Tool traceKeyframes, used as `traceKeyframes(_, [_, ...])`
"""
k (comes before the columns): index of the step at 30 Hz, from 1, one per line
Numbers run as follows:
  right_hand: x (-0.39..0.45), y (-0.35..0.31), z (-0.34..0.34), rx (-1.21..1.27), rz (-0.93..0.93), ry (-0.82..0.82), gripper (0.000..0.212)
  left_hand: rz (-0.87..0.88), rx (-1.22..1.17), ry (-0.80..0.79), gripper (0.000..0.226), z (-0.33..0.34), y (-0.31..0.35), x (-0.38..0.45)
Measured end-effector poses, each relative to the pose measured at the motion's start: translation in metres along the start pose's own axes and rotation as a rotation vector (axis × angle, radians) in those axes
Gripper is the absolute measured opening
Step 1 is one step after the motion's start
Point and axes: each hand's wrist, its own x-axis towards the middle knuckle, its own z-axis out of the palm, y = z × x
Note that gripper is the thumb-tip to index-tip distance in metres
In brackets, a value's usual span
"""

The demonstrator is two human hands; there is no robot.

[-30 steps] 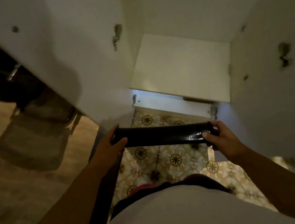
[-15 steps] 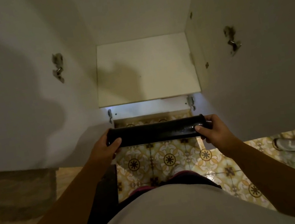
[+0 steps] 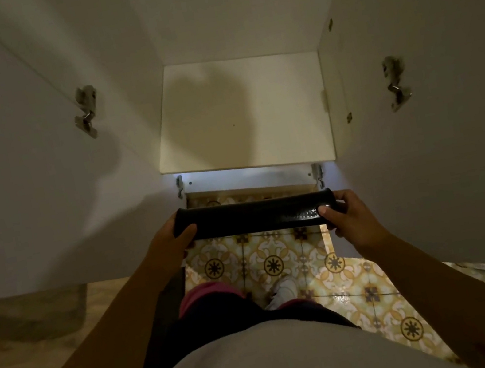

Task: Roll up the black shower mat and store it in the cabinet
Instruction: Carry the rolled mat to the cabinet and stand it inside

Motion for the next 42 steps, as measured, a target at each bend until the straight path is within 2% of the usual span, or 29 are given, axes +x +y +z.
traceKeyframes(10, [0.064, 0.017, 0.023, -0.013, 0.135, 0.047, 0.040, -0.055, -0.027, -0.086, 0.035, -0.007, -0.016, 0.086])
traceKeyframes(14, [0.107, 0.041, 0.045, 0.004, 0.192, 0.064, 0.033, -0.086, -0.031, -0.089, 0.044, -0.008, -0.039, 0.143])
traceKeyframes(17, [0.152, 0.072, 0.066, 0.003, 0.218, 0.081, 0.025, -0.112, -0.041, -0.083, 0.050, -0.006, -0.071, 0.194])
traceKeyframes(23, [0.275, 0.186, 0.104, 0.014, 0.249, 0.070, 0.035, -0.130, 0.014, -0.053, 0.053, 0.019, -0.190, 0.322])
traceKeyframes(26, [0.342, 0.251, 0.123, 0.016, 0.227, 0.054, 0.032, -0.110, 0.013, -0.073, 0.045, 0.036, -0.256, 0.389])
traceKeyframes(32, [0.461, 0.346, 0.157, 0.037, 0.139, 0.097, 0.038, -0.013, -0.068, -0.048, 0.048, 0.062, -0.351, 0.493])
traceKeyframes(36, [0.524, 0.365, 0.177, -0.125, 0.006, 0.057, 0.044, 0.056, -0.140, -0.010, 0.044, 0.070, -0.388, 0.537])
traceKeyframes(39, [0.560, 0.366, 0.186, -0.229, -0.069, 0.003, 0.047, 0.115, -0.152, 0.051, 0.046, 0.069, -0.394, 0.557])
traceKeyframes(42, [0.580, 0.361, 0.196, -0.233, -0.076, -0.027, 0.043, 0.144, -0.156, 0.138, 0.045, 0.069, -0.390, 0.567])
